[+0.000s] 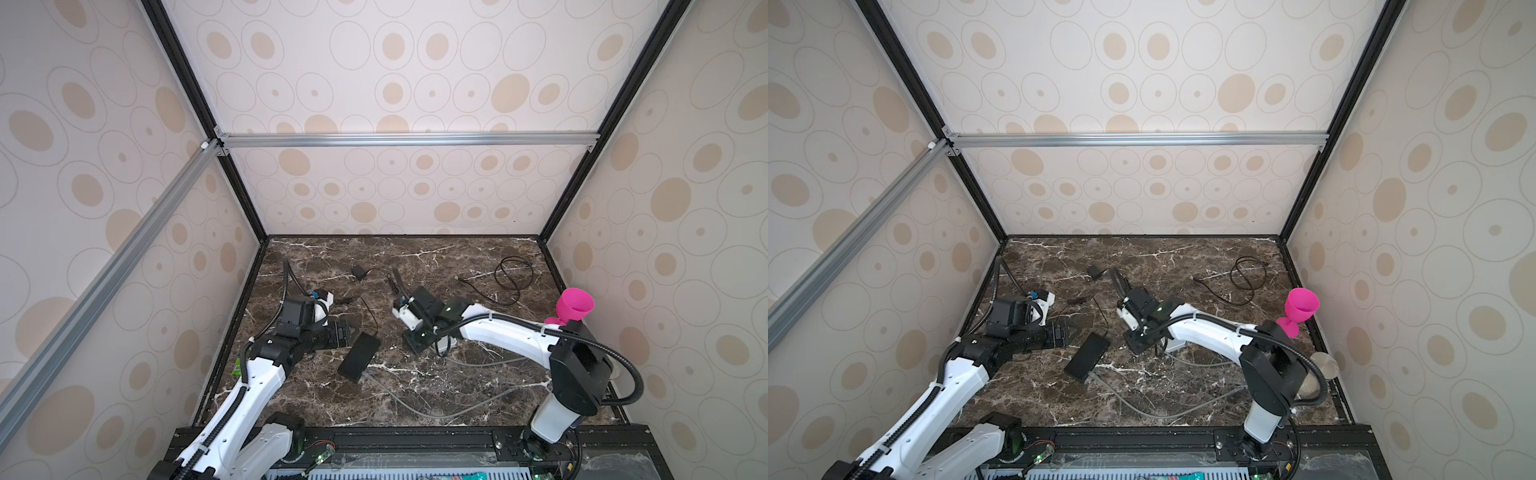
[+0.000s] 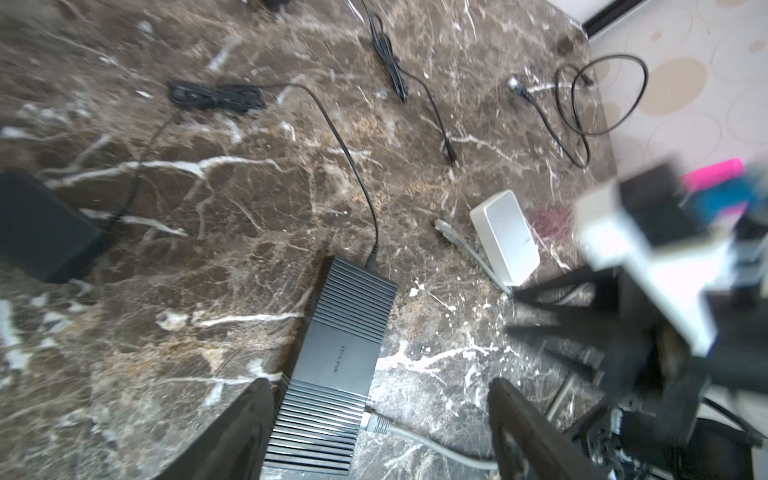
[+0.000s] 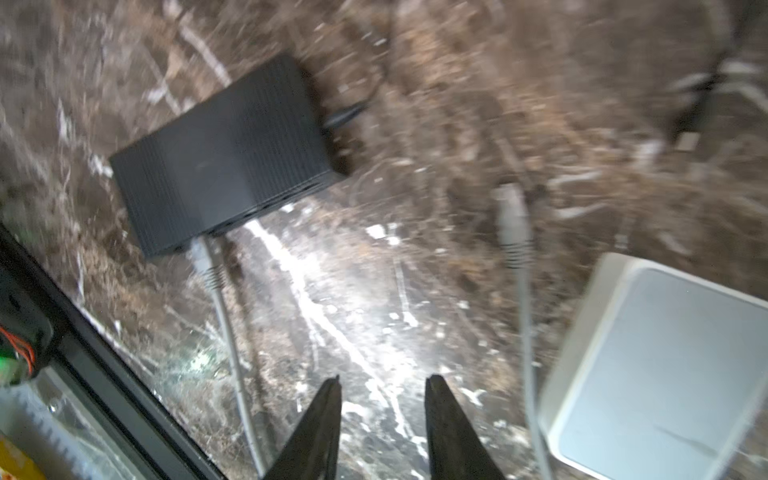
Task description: Insert the plug into the switch port
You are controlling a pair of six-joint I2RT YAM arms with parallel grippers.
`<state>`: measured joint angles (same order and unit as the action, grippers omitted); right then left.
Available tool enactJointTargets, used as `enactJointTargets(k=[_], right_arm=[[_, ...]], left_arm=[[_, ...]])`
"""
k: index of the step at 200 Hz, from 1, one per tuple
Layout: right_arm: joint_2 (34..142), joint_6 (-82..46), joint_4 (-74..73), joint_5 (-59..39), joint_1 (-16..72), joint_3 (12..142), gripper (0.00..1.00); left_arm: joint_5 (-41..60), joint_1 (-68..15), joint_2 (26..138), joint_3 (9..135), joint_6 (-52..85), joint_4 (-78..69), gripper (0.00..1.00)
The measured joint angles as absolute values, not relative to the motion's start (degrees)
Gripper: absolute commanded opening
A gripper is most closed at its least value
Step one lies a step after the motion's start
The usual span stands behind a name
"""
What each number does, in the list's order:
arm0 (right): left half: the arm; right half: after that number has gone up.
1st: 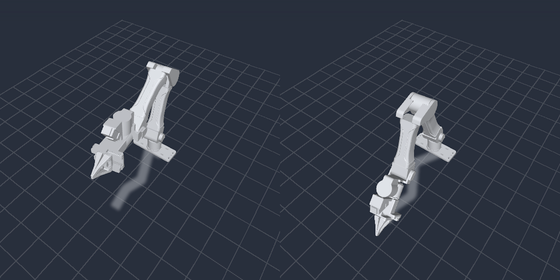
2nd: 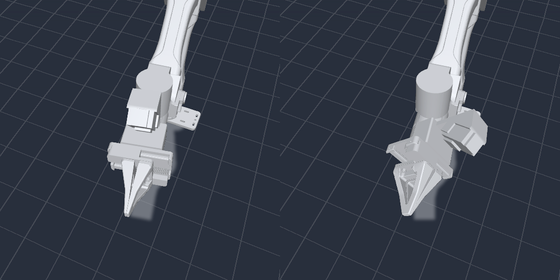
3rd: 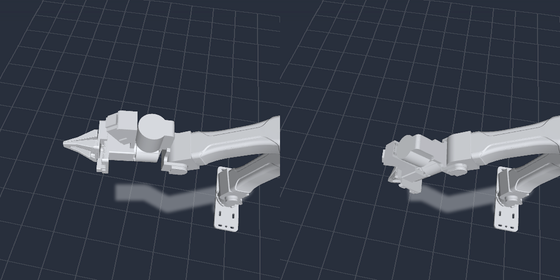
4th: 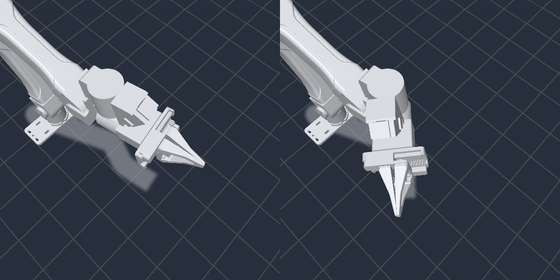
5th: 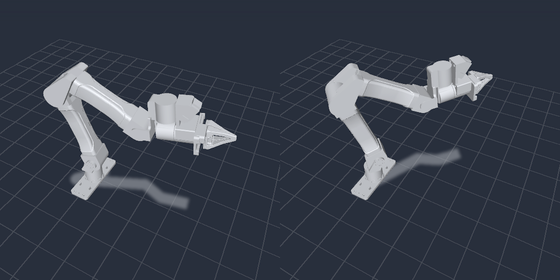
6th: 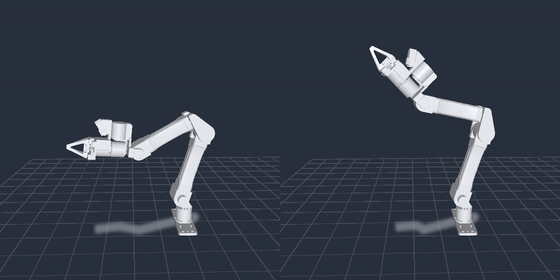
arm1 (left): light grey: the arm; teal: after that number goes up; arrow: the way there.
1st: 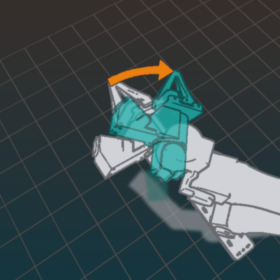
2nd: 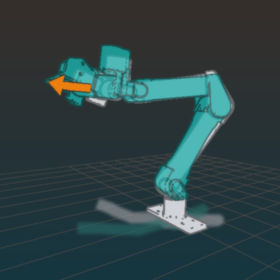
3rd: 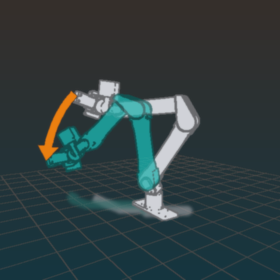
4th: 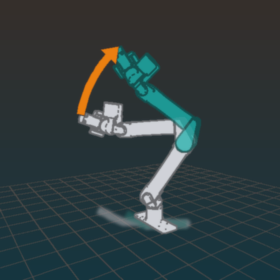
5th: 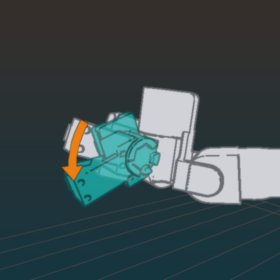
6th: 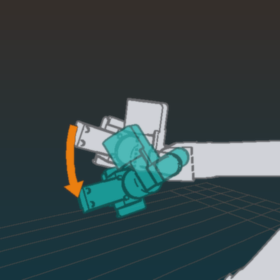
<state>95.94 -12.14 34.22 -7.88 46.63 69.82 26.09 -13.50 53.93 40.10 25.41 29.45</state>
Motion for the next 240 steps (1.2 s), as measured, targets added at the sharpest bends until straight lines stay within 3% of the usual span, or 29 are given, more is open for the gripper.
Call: enactJointTargets(k=[6, 78, 130, 240], right_arm=[[95.7, -11.7, 34.3, -8.1, 45.1, 69.9, 0.37], [111.3, 0.8, 44.2, -10.3, 40.1, 85.9, 0.32], [119.7, 5.3, 47.8, -10.7, 39.7, 88.7, 0.31], [122.9, 7.6, 48.9, -13.1, 37.9, 92.7, 0.3]], left_arm=[[26.8, -13.5, 54.4, 39.9, 25.2, 29.2, 0.98], [31.7, -13.5, 58.2, 39.4, 24.1, 28.3, 0.98], [32.5, -13.5, 50.7, 38.4, 24.1, 26.8, 0.98], [32.5, -13.5, 50.1, 38.0, 24.1, 26.0, 0.98]])
